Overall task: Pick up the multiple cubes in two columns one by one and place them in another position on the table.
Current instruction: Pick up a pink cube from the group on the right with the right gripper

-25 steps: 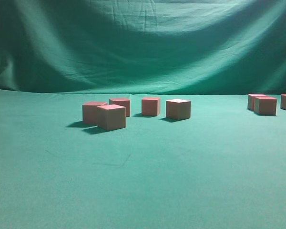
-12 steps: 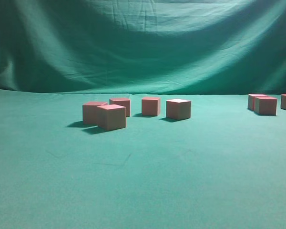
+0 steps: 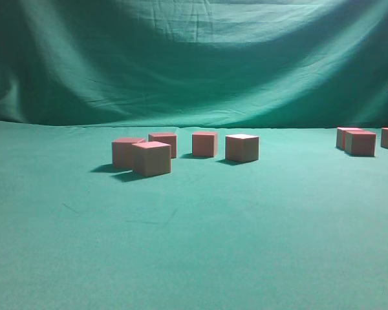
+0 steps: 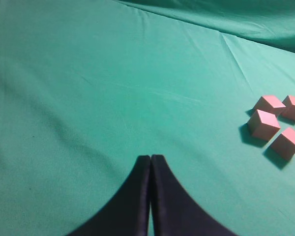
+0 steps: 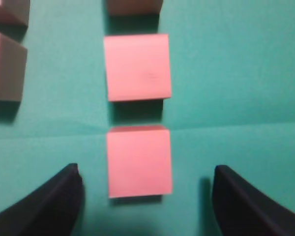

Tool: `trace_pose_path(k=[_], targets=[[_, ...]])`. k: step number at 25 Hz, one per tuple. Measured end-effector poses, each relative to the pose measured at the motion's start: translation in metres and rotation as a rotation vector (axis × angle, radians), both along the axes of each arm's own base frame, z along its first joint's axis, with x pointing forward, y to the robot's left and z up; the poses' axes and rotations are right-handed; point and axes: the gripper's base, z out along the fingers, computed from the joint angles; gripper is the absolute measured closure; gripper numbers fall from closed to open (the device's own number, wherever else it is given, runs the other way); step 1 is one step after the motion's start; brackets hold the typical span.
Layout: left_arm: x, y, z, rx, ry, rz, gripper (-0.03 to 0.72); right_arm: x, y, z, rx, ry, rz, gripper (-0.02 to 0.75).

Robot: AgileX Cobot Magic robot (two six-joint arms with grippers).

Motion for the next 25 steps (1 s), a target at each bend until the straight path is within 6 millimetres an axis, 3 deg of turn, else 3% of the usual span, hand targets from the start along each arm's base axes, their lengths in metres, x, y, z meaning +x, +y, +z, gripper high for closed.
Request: trace_pose_path(k=[12,13,18,25], targets=[[0.0,0.0,0.0,0.0,0.0,0.0,0.688,0.005,0.0,-0.016,0.002,0.009,0.004,0.197],[0.0,0.0,0.0,0.0,0.0,0.0,0.688,0.005,0.0,-0.017,0.004,0.009,0.003,0.268],[0.0,0.0,0.0,0.0,0.0,0.0,0.688,0.005,0.0,-0.017,0.005,0.01,0.002,0.475],[0.0,0.0,0.0,0.0,0.0,0.0,0.688,0.001,0.0,-0.016,0.001,0.073,-0.012,0.473]])
